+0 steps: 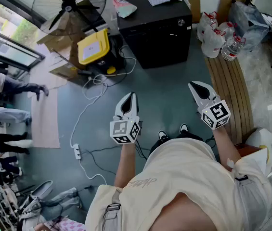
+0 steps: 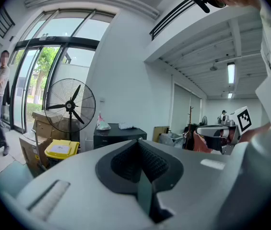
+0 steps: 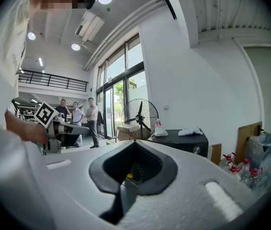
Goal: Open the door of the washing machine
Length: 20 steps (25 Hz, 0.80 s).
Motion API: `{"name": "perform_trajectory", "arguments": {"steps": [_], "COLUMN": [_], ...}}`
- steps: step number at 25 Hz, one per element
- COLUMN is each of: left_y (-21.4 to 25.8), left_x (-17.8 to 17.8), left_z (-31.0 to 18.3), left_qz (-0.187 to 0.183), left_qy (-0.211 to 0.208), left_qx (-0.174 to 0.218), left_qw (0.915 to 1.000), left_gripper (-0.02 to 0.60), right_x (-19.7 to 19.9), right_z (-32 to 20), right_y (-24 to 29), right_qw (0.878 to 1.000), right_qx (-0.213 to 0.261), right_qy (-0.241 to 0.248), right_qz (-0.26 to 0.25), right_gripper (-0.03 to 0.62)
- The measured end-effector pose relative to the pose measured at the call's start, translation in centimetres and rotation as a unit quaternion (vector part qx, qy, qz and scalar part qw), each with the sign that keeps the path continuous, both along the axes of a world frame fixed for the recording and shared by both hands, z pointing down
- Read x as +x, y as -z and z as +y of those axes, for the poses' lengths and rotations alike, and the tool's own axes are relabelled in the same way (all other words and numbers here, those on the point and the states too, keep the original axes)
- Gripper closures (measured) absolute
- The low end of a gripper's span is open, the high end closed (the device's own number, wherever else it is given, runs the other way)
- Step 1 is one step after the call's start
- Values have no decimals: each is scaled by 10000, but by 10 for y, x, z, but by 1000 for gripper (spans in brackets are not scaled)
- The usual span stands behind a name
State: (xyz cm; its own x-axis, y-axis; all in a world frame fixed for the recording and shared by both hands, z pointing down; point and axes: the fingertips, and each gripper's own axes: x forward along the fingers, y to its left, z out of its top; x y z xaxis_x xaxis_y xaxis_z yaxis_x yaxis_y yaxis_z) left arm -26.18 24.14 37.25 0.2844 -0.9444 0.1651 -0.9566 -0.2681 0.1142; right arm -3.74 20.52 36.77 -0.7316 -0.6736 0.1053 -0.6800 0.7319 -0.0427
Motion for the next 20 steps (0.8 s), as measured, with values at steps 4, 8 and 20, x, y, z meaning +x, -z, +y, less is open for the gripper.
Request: {"name": "perform_trajectory", "arguments": {"steps": [4, 8, 20], "left_y": [0, 1, -8], "left_x": [3, 4, -11], "left_z": [-2, -4, -6], "left_qz": [11, 5, -73], "left_qy": [-14, 6, 59], "left_qx": [-22, -28, -86], "left_qw": [10000, 10000, 9999], "left_gripper": [563, 563, 563], "right_x": [1, 3, -18], "right_z": [-1, -8, -11], "right_y": [-2, -2, -8], "right_qw": [10000, 10000, 9998], "right_qx": [-38, -39, 35], "right_qy": [4, -89, -33], "right_qz": [-12, -16, 180], "right_gripper": [594, 594, 594]}}
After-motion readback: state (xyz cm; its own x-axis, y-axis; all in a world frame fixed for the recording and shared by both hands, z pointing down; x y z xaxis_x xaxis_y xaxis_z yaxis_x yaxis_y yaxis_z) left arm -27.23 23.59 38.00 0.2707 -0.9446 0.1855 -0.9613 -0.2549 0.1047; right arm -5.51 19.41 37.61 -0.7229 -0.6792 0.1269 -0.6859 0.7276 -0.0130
